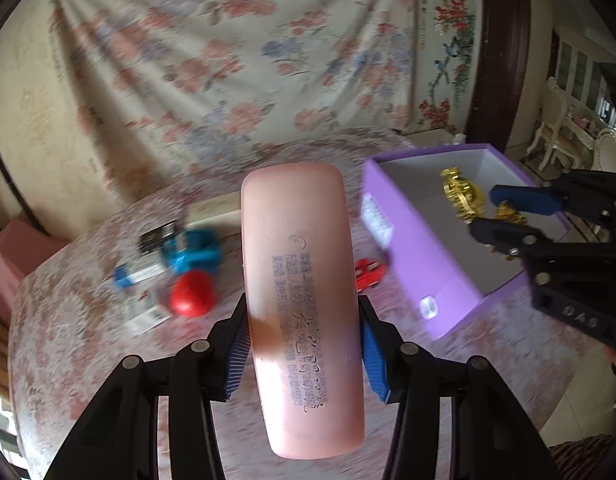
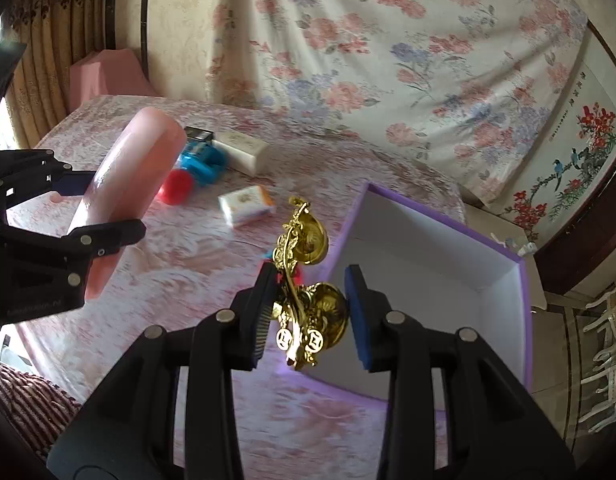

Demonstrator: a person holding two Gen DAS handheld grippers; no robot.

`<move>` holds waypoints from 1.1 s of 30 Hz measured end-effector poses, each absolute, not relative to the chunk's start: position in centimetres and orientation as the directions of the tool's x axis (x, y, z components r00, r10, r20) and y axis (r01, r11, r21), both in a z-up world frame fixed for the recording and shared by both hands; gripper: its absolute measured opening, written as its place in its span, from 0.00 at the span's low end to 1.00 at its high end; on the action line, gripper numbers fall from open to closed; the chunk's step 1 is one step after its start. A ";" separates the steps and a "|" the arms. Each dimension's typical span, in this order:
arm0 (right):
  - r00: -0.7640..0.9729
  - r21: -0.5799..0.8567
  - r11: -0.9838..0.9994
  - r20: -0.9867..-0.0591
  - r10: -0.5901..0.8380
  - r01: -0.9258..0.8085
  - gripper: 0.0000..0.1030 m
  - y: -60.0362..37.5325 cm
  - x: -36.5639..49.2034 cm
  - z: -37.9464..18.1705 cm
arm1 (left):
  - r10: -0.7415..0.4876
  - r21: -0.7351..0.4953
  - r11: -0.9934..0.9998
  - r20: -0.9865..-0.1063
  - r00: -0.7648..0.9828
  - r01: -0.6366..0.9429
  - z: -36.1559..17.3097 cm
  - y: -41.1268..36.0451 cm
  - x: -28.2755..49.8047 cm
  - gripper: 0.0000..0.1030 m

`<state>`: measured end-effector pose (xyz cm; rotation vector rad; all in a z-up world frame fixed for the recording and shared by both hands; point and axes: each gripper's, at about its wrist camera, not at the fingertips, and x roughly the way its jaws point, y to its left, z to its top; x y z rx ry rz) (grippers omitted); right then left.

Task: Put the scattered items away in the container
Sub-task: 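Lift and carry the gold ornament and pink case over the lilac box, then open both tools to drop the ornament and pink case into the box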

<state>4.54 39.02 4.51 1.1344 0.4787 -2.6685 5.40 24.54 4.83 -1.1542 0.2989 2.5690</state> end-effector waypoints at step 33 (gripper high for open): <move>-0.398 -0.171 -0.978 -0.910 0.112 0.116 0.37 58.0 -2.3 -5.3 | 0.175 0.005 -0.883 -0.924 -0.339 -0.470 -4.2 45.2 -3.6 0.47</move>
